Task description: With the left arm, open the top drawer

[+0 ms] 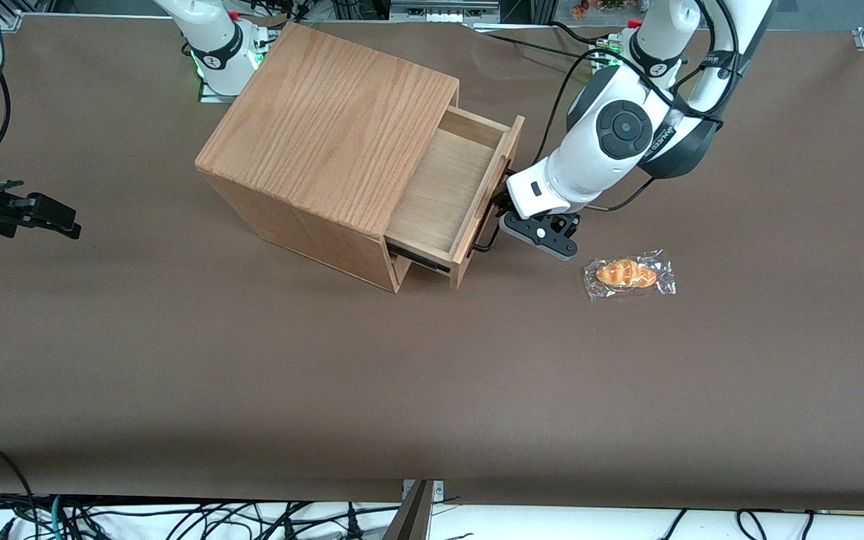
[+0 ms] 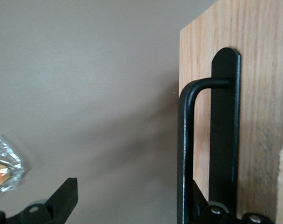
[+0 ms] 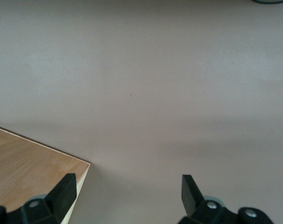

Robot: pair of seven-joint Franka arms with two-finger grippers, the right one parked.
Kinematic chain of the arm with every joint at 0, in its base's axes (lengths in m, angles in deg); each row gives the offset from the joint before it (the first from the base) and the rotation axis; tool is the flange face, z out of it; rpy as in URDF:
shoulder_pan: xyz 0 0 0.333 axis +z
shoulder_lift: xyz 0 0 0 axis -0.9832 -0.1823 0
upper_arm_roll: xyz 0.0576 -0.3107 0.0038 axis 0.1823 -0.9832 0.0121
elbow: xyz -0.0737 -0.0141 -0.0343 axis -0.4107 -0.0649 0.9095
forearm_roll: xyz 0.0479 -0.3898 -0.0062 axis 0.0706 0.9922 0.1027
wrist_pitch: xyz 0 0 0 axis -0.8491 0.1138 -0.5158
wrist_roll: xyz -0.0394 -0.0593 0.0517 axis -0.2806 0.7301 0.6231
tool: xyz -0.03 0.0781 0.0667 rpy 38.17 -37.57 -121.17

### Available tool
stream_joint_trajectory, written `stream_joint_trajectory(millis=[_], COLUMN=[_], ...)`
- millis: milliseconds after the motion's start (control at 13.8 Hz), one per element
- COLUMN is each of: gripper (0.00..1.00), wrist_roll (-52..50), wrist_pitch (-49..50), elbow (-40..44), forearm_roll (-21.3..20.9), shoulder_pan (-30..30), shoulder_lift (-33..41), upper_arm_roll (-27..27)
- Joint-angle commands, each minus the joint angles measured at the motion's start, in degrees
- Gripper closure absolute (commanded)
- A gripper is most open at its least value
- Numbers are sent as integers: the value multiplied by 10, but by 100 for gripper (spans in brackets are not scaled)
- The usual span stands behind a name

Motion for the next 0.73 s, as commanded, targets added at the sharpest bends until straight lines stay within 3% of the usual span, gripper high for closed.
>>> stream_joint_trajectory(millis=[0,653], gripper=[0,0], wrist_roll=[55,63], wrist_pitch=[9,26], elbow=[-6,-3], forearm_roll=[-22,-21], shoulder_pan=[12,21], shoulder_lift=[21,23], upper_arm_roll=[35,56])
